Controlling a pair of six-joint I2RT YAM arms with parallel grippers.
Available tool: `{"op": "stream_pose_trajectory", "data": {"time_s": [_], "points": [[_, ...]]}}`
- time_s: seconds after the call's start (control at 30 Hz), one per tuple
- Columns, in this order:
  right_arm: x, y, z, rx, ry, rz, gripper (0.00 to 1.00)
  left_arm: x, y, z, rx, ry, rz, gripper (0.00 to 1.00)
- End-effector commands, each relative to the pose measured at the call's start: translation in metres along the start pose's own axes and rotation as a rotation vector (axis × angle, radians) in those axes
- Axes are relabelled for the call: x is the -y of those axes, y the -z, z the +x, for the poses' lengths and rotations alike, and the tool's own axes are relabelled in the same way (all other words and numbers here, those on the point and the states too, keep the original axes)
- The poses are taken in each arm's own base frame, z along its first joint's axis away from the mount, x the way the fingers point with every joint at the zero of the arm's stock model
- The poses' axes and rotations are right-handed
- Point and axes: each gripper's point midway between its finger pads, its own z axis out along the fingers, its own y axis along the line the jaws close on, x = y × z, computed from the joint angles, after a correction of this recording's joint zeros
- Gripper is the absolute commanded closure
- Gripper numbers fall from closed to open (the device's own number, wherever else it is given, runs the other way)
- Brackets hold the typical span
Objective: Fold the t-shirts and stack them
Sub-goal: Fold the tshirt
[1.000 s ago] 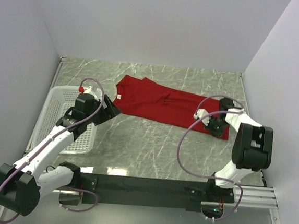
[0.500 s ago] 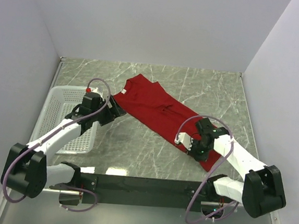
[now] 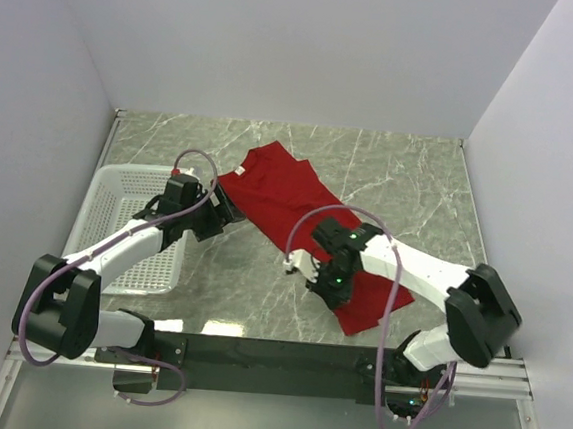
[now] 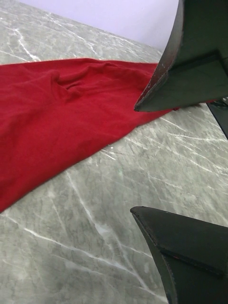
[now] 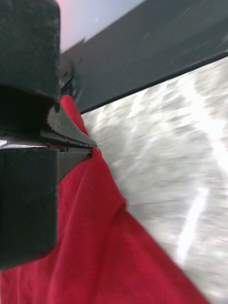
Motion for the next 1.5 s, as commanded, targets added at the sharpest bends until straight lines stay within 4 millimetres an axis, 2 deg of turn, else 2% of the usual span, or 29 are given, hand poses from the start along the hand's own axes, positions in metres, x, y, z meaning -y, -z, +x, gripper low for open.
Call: {"op": "stream_pose_trajectory", "data": {"time_s": [0.0,0.07,0.13,0.3,0.47,0.73,0.83,0.97,1.13,1.33,1.47], "points": [[-0.013,-0.001,-0.040,0.047,-0.064,-0.096,1.00,0.023,0.006,-0.014,0.034,-0.019,0.057,0.15],[-0.022,-0.002,-0.047,0.037,-0.055,-0.139,1.00,0.021,0.009,-0.014,0.040,-0.022,0.050,0.14],[-0.025,-0.003,-0.046,0.020,-0.042,-0.150,0.99,0.019,0.010,-0.012,0.036,-0.020,0.045,0.14],[-0.022,0.002,-0.030,0.001,0.003,-0.087,0.96,0.013,0.009,-0.007,0.031,0.001,0.040,0.15],[-0.028,-0.003,-0.017,-0.018,-0.009,-0.100,0.95,0.018,0.008,-0.010,0.025,-0.005,0.047,0.15],[-0.029,-0.002,-0.020,-0.013,-0.007,-0.098,0.91,0.015,0.011,-0.008,0.027,-0.007,0.037,0.15],[-0.029,0.000,-0.021,-0.010,0.002,-0.094,0.86,0.014,0.015,-0.007,0.037,-0.006,0.040,0.15],[-0.026,0.005,-0.023,0.002,0.014,-0.068,0.67,0.010,0.019,-0.003,0.038,-0.002,0.036,0.14],[-0.022,0.010,-0.026,0.012,0.020,-0.036,0.60,0.010,0.025,-0.004,0.054,-0.010,0.034,0.14],[-0.012,0.027,-0.038,0.057,0.043,0.009,0.51,0.008,0.035,-0.007,0.089,-0.018,0.025,0.14],[-0.005,0.036,-0.045,0.085,0.041,0.013,0.50,0.008,0.039,-0.008,0.101,-0.020,0.025,0.14]]}}
